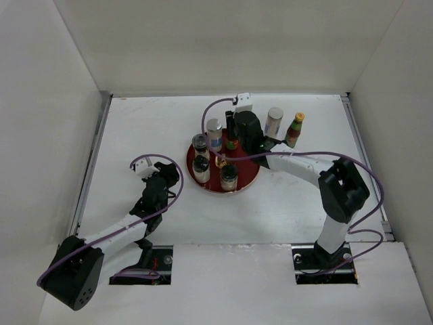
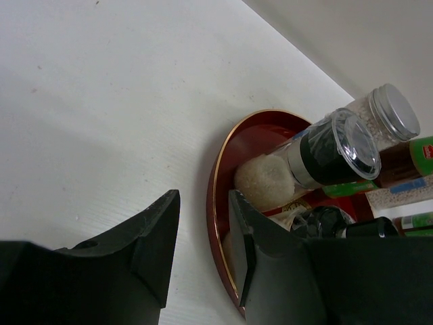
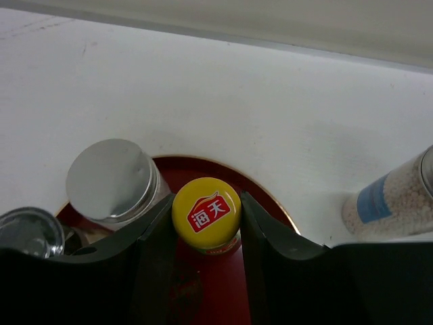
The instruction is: Organize the condiment bottles
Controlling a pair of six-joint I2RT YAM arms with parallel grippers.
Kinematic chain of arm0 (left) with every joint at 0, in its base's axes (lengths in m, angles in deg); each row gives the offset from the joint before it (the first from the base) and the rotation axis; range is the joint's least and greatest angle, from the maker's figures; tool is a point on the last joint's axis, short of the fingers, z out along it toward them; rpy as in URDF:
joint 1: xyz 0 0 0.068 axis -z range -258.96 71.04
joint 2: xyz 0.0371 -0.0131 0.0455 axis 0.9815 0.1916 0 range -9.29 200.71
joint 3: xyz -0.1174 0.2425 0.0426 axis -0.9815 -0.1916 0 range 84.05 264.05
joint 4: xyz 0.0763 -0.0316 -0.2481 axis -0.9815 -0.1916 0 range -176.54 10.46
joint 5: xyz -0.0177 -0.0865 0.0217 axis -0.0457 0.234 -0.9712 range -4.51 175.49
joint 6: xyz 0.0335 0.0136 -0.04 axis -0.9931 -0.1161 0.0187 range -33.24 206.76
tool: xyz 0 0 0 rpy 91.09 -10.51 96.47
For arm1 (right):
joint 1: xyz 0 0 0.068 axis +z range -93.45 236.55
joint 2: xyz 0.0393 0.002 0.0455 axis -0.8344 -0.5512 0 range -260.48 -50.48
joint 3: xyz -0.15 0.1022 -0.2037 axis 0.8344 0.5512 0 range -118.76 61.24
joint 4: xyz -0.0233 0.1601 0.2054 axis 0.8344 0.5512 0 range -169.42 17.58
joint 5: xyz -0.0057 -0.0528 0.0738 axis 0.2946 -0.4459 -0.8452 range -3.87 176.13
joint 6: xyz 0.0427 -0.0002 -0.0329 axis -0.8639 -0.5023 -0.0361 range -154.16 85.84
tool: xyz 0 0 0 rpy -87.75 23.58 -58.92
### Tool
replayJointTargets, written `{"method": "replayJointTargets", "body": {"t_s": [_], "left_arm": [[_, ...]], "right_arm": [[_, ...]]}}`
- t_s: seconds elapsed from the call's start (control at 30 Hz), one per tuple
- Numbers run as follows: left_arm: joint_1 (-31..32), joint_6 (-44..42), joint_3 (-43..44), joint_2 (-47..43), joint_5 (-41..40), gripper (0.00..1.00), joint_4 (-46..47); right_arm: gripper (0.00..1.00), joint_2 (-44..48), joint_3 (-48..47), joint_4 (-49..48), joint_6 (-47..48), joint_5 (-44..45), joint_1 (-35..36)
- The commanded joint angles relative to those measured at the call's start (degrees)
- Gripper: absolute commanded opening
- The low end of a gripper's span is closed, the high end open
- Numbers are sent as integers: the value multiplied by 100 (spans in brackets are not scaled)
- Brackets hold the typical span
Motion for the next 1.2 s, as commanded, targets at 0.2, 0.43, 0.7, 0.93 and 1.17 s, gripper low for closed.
{"method": "replayJointTargets", "body": {"t_s": [0.2, 0.43, 0.7, 0.93, 1.17], "left_arm": [[-15, 67, 105, 2, 59, 33, 332], [-15, 67, 96, -42, 59, 33, 332], [-15, 67, 79, -68, 59, 33, 332], [-24, 67, 79, -68, 67, 33, 332], [-24, 67, 79, -77, 59, 33, 332]], "right_arm": [[26, 1126, 537, -768, -194, 212, 472], [26, 1188, 581, -777, -325, 64, 683], [27, 924, 502, -908, -404, 11, 859], [32, 687, 528, -873, -606, -60, 894], [58, 748, 651, -856, -615, -51, 921]]}}
